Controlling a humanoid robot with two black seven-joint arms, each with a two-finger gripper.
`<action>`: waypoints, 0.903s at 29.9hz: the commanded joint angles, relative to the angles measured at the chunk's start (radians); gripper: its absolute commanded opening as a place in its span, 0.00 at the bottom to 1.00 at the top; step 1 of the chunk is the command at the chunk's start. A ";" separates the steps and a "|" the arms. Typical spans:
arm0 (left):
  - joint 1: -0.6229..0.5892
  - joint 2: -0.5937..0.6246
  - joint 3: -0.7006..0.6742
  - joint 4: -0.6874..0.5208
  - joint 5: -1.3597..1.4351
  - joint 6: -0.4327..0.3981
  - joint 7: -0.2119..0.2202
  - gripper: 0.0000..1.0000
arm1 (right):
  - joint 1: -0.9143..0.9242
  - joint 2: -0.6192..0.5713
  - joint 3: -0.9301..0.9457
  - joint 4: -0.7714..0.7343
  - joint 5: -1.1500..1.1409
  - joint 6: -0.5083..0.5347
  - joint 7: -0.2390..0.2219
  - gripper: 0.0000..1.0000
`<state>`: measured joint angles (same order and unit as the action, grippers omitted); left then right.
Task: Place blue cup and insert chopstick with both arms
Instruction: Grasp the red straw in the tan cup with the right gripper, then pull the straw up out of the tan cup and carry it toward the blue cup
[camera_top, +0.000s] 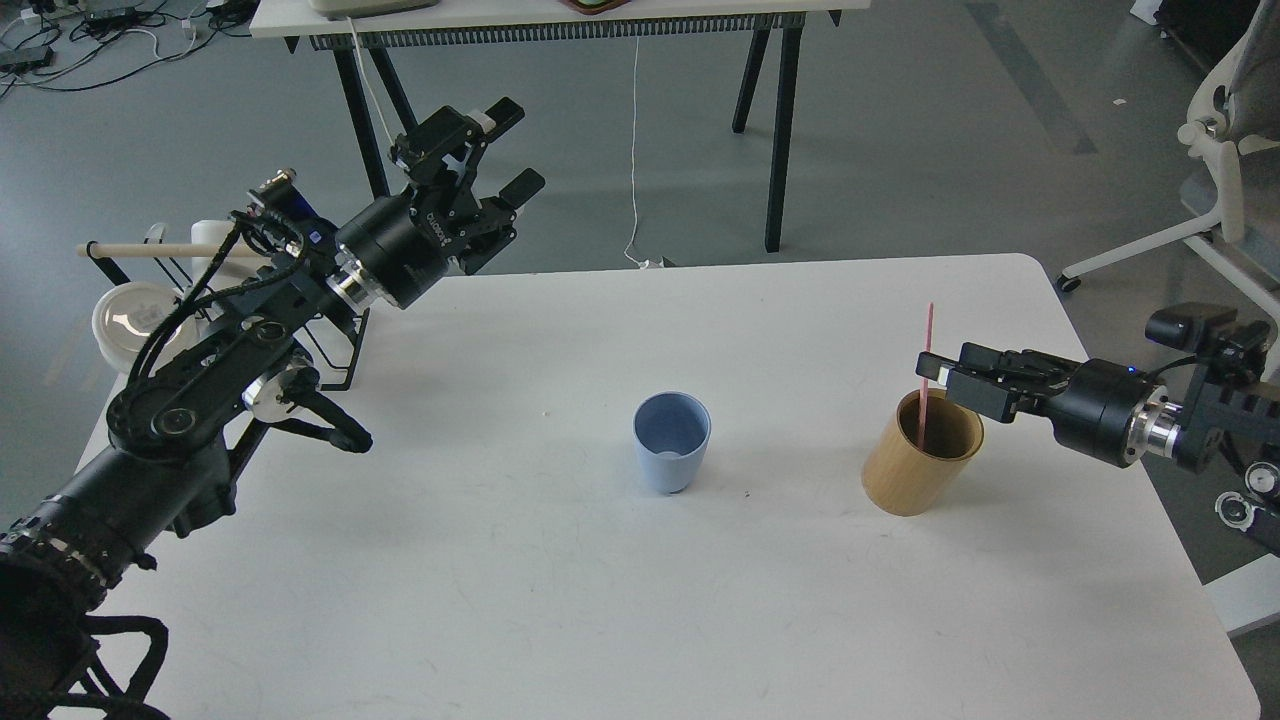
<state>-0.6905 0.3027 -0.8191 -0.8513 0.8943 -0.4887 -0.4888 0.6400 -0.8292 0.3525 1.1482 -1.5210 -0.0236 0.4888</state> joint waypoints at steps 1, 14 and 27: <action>0.006 0.001 -0.003 0.001 -0.002 0.000 0.000 0.86 | 0.004 0.018 -0.001 -0.019 -0.004 -0.001 0.000 0.66; 0.013 0.001 -0.005 0.003 -0.002 0.000 0.000 0.87 | 0.010 0.032 -0.001 -0.019 -0.005 -0.004 0.000 0.27; 0.013 0.000 -0.005 0.003 -0.002 0.000 0.000 0.87 | 0.010 0.029 -0.001 -0.019 -0.007 -0.004 0.000 0.09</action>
<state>-0.6781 0.3023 -0.8228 -0.8482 0.8927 -0.4887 -0.4888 0.6503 -0.7991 0.3515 1.1289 -1.5276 -0.0277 0.4885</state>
